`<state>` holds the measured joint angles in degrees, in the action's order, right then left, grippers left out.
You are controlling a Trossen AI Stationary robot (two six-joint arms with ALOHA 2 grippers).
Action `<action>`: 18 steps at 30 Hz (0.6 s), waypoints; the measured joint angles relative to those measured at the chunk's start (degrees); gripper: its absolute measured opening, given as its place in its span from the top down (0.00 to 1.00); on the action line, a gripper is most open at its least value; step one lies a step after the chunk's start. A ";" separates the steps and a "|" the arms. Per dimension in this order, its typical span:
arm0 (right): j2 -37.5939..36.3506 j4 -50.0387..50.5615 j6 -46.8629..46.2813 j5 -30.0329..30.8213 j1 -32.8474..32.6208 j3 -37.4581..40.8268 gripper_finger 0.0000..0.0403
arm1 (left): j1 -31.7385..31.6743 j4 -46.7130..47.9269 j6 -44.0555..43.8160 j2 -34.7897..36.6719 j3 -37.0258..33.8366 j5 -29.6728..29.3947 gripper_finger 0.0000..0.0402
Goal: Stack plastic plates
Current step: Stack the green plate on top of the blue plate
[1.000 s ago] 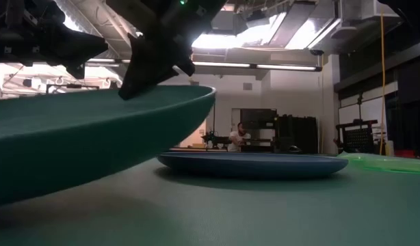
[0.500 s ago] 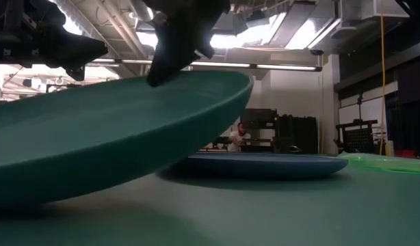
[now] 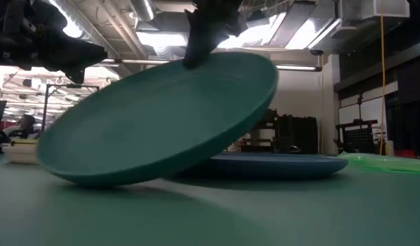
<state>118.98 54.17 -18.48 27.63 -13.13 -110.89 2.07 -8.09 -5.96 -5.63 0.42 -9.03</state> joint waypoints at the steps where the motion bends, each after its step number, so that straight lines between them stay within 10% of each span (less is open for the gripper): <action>1: -0.43 0.57 -0.56 0.03 0.00 0.13 1.00 | -0.02 -0.04 -0.02 0.02 -0.02 0.27 0.85; 18: -33.53 -21.33 -9.86 1.71 3.13 43.45 1.00 | 0.00 -0.09 0.03 0.02 0.00 0.83 0.85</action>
<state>85.44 32.84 -28.34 29.34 -9.99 -67.44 2.06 -8.19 -5.93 -5.61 0.42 -8.21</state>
